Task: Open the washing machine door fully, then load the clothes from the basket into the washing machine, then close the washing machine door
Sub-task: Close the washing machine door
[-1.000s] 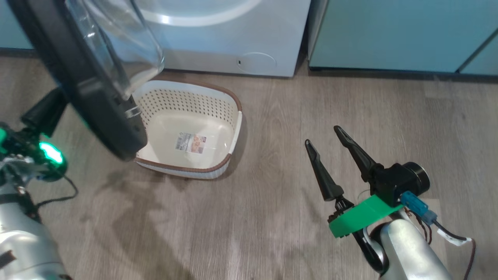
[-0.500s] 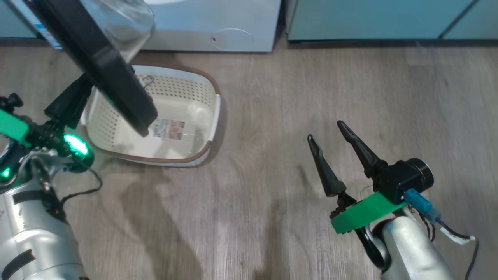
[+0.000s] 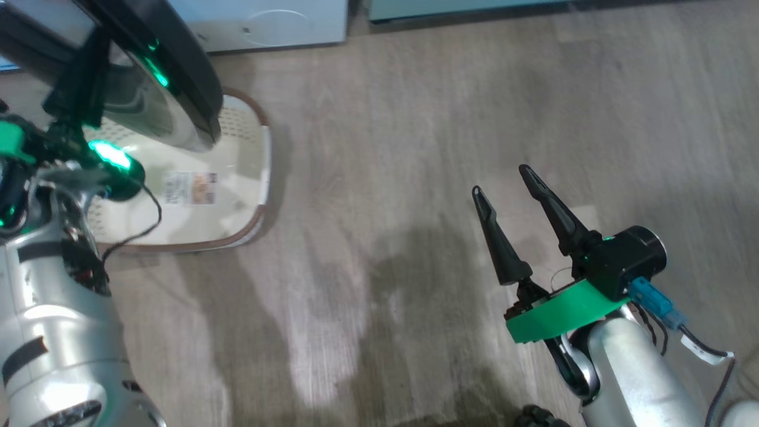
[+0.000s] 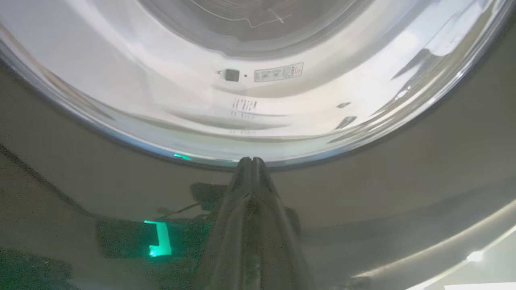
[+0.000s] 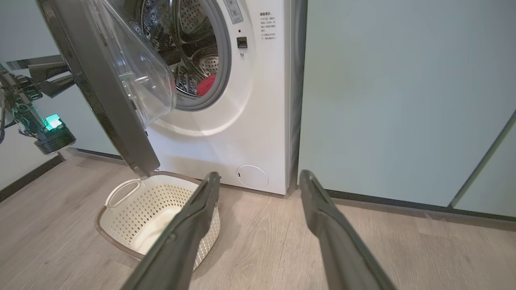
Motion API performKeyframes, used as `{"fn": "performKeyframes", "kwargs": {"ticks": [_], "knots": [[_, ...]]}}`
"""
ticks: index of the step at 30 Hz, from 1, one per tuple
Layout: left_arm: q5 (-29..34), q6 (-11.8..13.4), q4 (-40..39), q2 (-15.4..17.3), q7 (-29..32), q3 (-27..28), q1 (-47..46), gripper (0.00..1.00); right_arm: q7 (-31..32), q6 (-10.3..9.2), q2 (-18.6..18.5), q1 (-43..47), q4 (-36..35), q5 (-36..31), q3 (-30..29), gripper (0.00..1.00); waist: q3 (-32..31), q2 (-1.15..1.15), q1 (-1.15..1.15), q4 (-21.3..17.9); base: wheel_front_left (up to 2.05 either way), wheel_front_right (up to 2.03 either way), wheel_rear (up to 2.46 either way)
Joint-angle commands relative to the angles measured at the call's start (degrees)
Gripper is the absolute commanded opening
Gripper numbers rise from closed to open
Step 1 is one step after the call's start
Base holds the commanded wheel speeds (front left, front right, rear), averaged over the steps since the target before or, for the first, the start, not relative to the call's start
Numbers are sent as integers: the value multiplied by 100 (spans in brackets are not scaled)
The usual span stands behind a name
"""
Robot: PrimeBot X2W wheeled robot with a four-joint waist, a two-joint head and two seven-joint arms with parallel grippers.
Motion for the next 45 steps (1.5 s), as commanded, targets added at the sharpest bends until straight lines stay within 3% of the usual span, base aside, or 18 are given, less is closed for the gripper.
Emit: {"fn": "performKeyframes", "kwargs": {"ticks": [1,16,27,36,45], "knots": [[-59,-40,-132,133,-133,57,-216,0,-53,0,33,-56,-215,64,133,100,140,0,0,-262,0,0,0],[267,-100,323,178,-1572,239,-928,0,-53,0,33,17,-272,359,233,100,191,0,0,-1137,0,0,0],[639,-108,822,244,-2591,162,-1609,0,-53,0,33,50,-288,454,317,100,205,0,0,-1465,0,0,0],[651,-109,928,239,-2674,-10,-1586,0,-53,0,33,48,-257,452,251,100,174,0,0,-1386,0,0,0],[455,-109,733,166,-2195,-325,-627,0,-53,0,33,15,-122,334,56,100,-263,0,0,-878,0,0,0]]}}
